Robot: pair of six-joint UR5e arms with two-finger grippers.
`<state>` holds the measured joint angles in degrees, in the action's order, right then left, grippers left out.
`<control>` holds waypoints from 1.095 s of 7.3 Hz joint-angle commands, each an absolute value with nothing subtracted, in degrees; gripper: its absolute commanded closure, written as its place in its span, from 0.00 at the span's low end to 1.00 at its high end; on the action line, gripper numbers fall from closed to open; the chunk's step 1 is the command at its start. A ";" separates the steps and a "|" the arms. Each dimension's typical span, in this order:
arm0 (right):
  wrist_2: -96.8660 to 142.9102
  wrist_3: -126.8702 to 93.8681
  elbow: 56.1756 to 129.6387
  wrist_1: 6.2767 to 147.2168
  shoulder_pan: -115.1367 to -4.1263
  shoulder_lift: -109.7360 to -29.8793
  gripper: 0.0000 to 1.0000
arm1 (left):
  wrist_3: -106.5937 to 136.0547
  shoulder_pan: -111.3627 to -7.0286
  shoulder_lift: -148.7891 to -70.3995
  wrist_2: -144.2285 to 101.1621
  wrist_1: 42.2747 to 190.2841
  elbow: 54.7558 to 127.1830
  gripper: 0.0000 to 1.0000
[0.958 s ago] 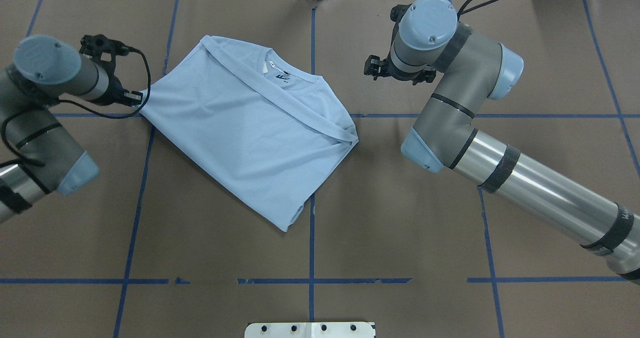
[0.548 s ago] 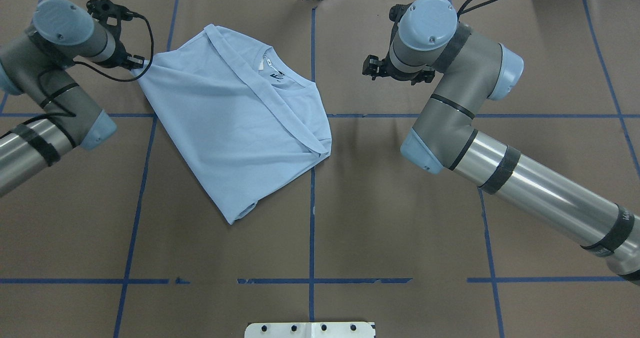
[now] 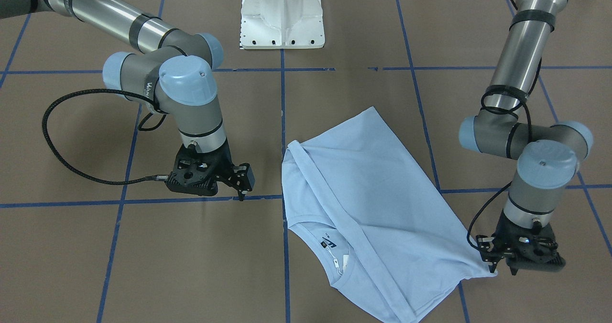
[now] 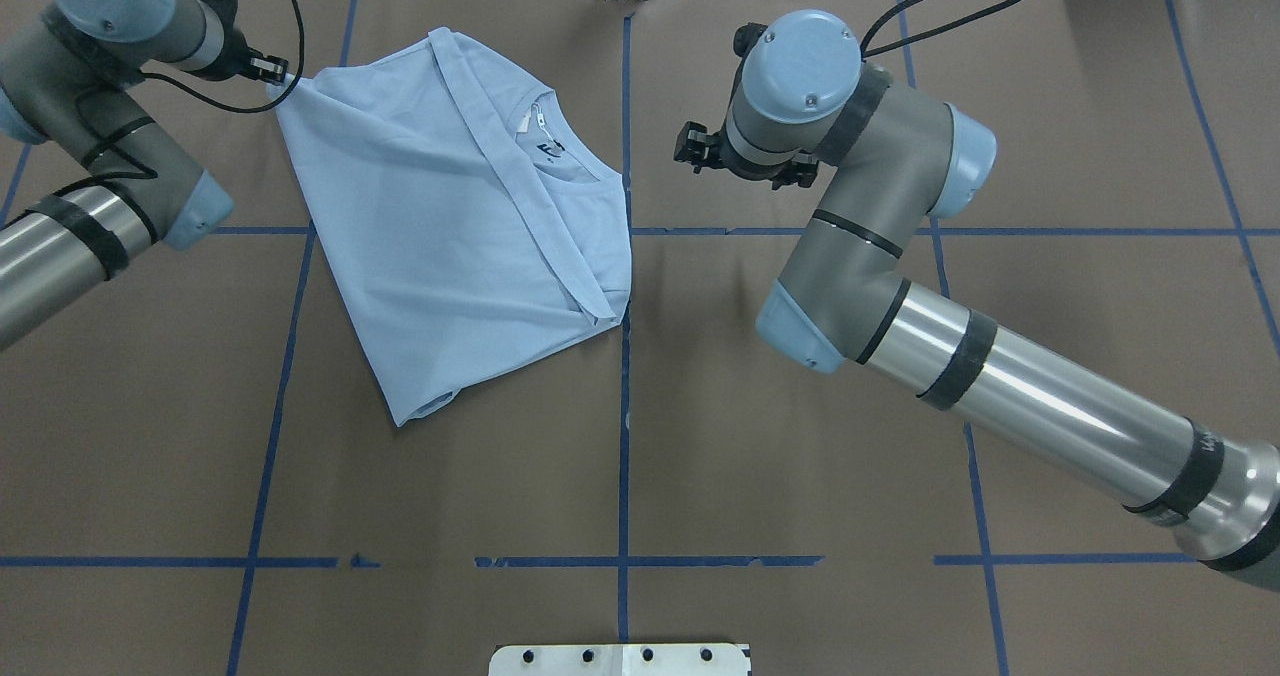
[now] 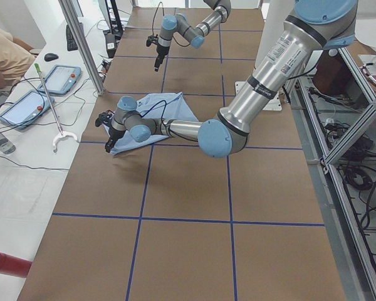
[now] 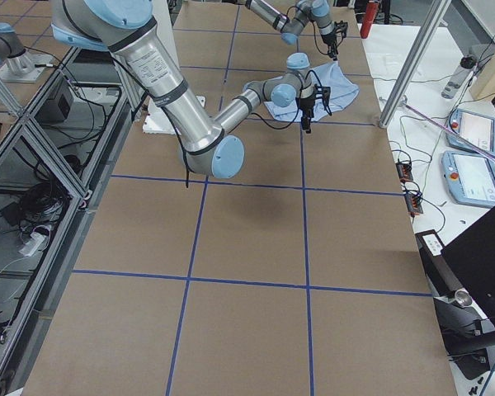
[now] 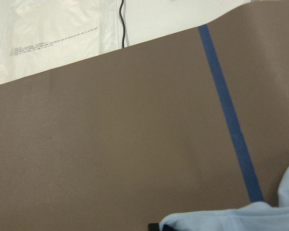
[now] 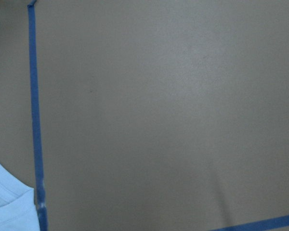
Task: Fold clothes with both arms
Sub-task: 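Drag the shirt edge away from the robot with the left gripper, then lower the right gripper onto the shirt's collar area while the left gripper holds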
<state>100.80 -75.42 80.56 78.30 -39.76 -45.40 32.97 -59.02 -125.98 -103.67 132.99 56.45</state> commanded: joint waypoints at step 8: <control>94.31 -83.67 68.12 74.27 -29.63 -36.30 0.34 | 30.59 -61.35 -121.38 -110.74 133.42 62.67 0.00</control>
